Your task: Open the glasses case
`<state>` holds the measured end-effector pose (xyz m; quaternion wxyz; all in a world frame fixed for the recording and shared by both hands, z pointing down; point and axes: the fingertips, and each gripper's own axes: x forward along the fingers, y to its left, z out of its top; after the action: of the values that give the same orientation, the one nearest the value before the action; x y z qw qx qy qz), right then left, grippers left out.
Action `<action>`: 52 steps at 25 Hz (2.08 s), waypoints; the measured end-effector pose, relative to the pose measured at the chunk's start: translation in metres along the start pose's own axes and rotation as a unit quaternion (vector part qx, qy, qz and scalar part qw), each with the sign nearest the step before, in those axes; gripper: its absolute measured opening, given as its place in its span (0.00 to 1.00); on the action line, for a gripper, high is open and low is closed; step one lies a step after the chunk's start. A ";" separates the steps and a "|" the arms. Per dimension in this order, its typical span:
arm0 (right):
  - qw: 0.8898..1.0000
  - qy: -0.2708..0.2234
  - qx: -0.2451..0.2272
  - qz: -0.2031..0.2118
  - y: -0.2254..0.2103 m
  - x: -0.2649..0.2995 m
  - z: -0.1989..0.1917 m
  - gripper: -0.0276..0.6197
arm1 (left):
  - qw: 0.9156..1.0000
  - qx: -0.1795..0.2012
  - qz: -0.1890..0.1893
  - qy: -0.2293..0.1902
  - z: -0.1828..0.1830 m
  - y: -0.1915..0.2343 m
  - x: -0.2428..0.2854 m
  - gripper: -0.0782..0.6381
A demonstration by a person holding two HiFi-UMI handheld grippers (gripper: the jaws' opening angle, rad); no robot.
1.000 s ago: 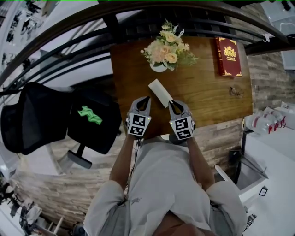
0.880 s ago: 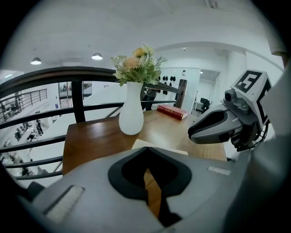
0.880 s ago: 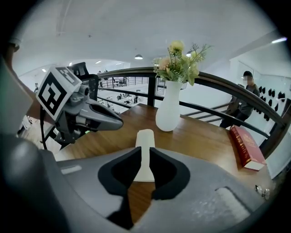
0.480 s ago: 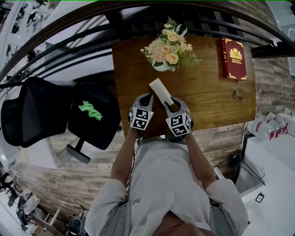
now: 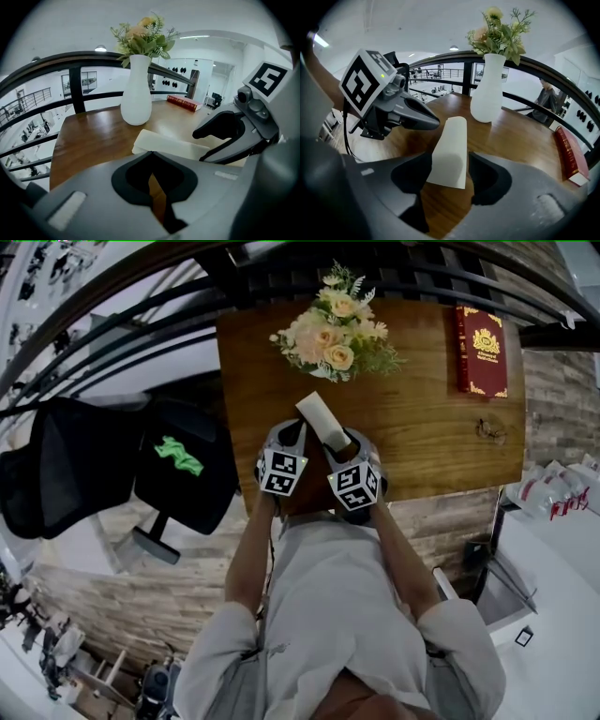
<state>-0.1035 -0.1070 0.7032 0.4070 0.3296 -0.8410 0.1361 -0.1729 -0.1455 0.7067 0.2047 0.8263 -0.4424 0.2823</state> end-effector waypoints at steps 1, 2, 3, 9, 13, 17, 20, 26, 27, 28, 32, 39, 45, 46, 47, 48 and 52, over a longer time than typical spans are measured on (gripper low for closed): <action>1.000 0.005 -0.003 0.004 0.002 0.003 -0.002 0.44 | 1.000 0.000 0.000 0.002 -0.001 0.000 0.002 0.14; 1.000 0.010 -0.005 0.008 0.004 0.005 -0.003 0.46 | 1.000 -0.001 -0.001 0.004 -0.002 0.001 0.003 0.14; 1.000 0.014 -0.008 0.010 0.005 0.008 -0.005 0.48 | 1.000 -0.001 -0.001 0.005 -0.002 0.001 0.005 0.14; 0.999 0.034 -0.015 0.019 0.010 0.020 -0.011 0.55 | 1.000 -0.003 -0.001 0.009 -0.004 0.002 0.011 0.14; 0.999 0.044 -0.017 0.016 0.010 0.026 -0.013 0.59 | 1.000 -0.003 -0.004 0.011 -0.005 0.002 0.013 0.14; 0.998 0.055 -0.018 0.022 0.010 0.032 -0.016 0.59 | 1.000 -0.005 -0.005 0.013 -0.006 0.001 0.015 0.14; 0.997 0.066 -0.020 0.028 0.010 0.034 -0.017 0.58 | 1.000 -0.005 -0.009 0.013 -0.006 -0.001 0.016 0.14; 0.997 0.057 0.006 0.050 0.009 0.031 -0.015 0.56 | 1.000 -0.010 -0.012 0.014 -0.008 -0.002 0.018 0.14; 0.997 0.054 0.011 0.055 0.009 0.031 -0.014 0.56 | 1.000 -0.010 -0.012 0.013 -0.008 -0.002 0.018 0.14; 0.997 0.051 0.017 0.060 0.008 0.031 -0.014 0.56 | 1.000 -0.010 -0.012 0.013 -0.008 -0.002 0.018 0.14; 0.996 0.049 0.026 0.069 0.007 0.030 -0.014 0.56 | 1.000 -0.011 -0.013 0.013 -0.009 -0.002 0.019 0.14; 0.998 0.033 0.017 0.041 0.002 0.019 -0.005 0.52 | 1.000 -0.009 -0.014 0.014 -0.009 -0.001 0.020 0.14; 0.999 0.025 0.024 0.040 -0.001 0.013 -0.003 0.48 | 1.000 -0.006 -0.014 0.016 -0.010 -0.001 0.019 0.14; 0.999 0.024 0.025 0.039 -0.001 0.012 -0.003 0.48 | 1.000 -0.006 -0.014 0.016 -0.010 -0.001 0.019 0.14; 0.999 0.023 0.026 0.039 -0.002 0.011 -0.002 0.47 | 1.000 -0.006 -0.014 0.016 -0.010 -0.001 0.020 0.14; 0.999 0.021 0.026 0.038 -0.002 0.011 -0.002 0.47 | 1.000 -0.007 -0.015 0.016 -0.010 -0.001 0.020 0.14; 0.999 0.017 0.028 0.037 -0.004 0.008 0.000 0.45 | 1.000 -0.007 -0.015 0.016 -0.010 -0.001 0.020 0.14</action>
<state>-0.1047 -0.1139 0.7091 0.4068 0.3069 -0.8414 0.1800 -0.1660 -0.1514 0.7268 0.2213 0.8269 -0.4285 0.2891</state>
